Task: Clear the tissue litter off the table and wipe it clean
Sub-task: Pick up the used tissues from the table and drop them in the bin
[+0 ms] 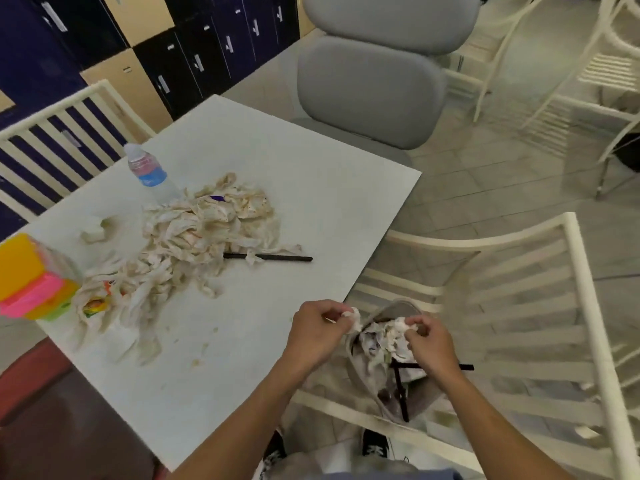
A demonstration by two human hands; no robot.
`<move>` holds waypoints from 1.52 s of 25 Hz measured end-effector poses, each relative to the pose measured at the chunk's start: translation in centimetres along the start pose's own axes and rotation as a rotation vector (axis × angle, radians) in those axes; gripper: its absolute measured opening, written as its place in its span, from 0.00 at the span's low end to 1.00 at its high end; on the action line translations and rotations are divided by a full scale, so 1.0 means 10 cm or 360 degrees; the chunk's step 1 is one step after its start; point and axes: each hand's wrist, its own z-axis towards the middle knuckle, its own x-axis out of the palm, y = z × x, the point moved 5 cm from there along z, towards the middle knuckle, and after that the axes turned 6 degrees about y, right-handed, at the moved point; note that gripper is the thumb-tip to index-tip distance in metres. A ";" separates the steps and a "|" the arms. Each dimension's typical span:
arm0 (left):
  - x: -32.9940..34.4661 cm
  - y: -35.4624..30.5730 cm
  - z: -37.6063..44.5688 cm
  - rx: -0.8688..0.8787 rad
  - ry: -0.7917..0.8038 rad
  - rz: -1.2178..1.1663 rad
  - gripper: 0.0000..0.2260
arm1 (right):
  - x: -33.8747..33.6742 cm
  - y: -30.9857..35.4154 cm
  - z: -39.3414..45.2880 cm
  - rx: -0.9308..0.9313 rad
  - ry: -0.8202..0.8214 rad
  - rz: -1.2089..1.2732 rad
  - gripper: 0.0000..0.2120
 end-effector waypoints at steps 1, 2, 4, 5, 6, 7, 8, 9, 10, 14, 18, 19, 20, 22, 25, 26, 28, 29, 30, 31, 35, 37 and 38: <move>0.11 -0.04 -0.01 -0.0005 0.0011 -0.0020 0.05 | -0.04 -0.12 0.02 0.0027 0.0040 0.0002 0.11; 0.19 -0.05 -0.01 -0.0015 0.0021 -0.0023 0.05 | -0.04 -0.21 0.03 0.0034 0.0121 0.0008 0.13; 0.38 -0.09 -0.02 -0.0051 0.0048 -0.0024 0.06 | -0.09 -0.37 0.04 0.0051 0.0262 0.0023 0.18; 0.45 -0.10 -0.02 -0.0068 0.0060 -0.0033 0.07 | -0.11 -0.44 0.05 0.0080 0.0288 0.0009 0.18; 0.52 -0.10 -0.01 -0.0083 0.0070 -0.0029 0.07 | -0.14 -0.51 0.06 0.0116 0.0291 -0.0014 0.17; 0.57 -0.10 0.00 -0.0092 0.0080 -0.0014 0.07 | -0.17 -0.57 0.07 0.0155 0.0287 -0.0034 0.15; 0.63 -0.09 0.01 -0.0102 0.0090 0.0015 0.06 | -0.21 -0.62 0.09 0.0169 0.0283 -0.0060 0.14; 0.67 -0.07 0.02 -0.0113 0.0102 0.0037 0.06 | -0.24 -0.64 0.11 0.0166 0.0277 -0.0078 0.13; 0.71 -0.05 0.03 -0.0126 0.0117 0.0056 0.07 | -0.27 -0.63 0.12 0.0151 0.0276 -0.0099 0.13; 0.74 0.10 0.05 -0.0228 0.0179 0.0065 0.14 | -0.30 -0.41 0.15 0.0057 0.0281 -0.0119 0.14; 0.46 0.21 0.08 -0.0269 0.0091 0.0167 0.18 | -0.09 0.11 0.16 -0.0116 0.0319 -0.0095 0.13; 0.36 0.22 0.09 -0.0279 0.0062 0.0166 0.16 | -0.01 0.27 0.16 -0.0173 0.0328 -0.0095 0.11; 0.22 0.25 0.11 -0.0285 0.0030 0.0165 0.14 | 0.11 0.47 0.16 -0.0233 0.0346 -0.0116 0.11; -0.08 0.29 0.16 -0.0290 -0.0037 0.0168 0.10 | 0.41 0.85 0.19 -0.0371 0.0369 -0.0156 0.09; -0.57 0.36 0.26 -0.0293 -0.0142 0.0194 0.09 | 0.95 1.34 0.27 -0.0562 0.0416 -0.0293 0.10; -0.72 0.38 0.30 -0.0288 -0.0171 0.0218 0.09 | 1.11 1.47 0.28 -0.0610 0.0423 -0.0370 0.11; -1.03 0.45 0.40 -0.0279 -0.0223 0.0236 0.09 | 1.42 1.67 0.33 -0.0692 0.0429 -0.0538 0.12; -1.17 0.48 0.45 -0.0267 -0.0239 0.0234 0.09 | 1.57 1.76 0.37 -0.0747 0.0426 -0.0633 0.14; -1.31 0.52 0.52 -0.0255 -0.0249 0.0227 0.09 | 1.71 1.83 0.40 -0.0795 0.0422 -0.0728 0.15; -1.43 0.55 0.59 -0.0238 -0.0259 0.0231 0.10 | 1.84 1.89 0.43 -0.0831 0.0417 -0.0804 0.16; -1.71 0.62 0.96 -0.0018 -0.0222 0.0546 0.15 | 2.17 1.98 0.54 -0.0848 0.0387 -0.1013 0.18; -1.74 0.63 1.14 0.0052 -0.0189 0.0734 0.20 | 2.25 1.98 0.56 -0.0852 0.0332 -0.1097 0.17; -1.76 0.64 1.21 0.0034 -0.0174 0.0812 0.22 | 2.29 1.96 0.58 -0.0844 0.0311 -0.1129 0.17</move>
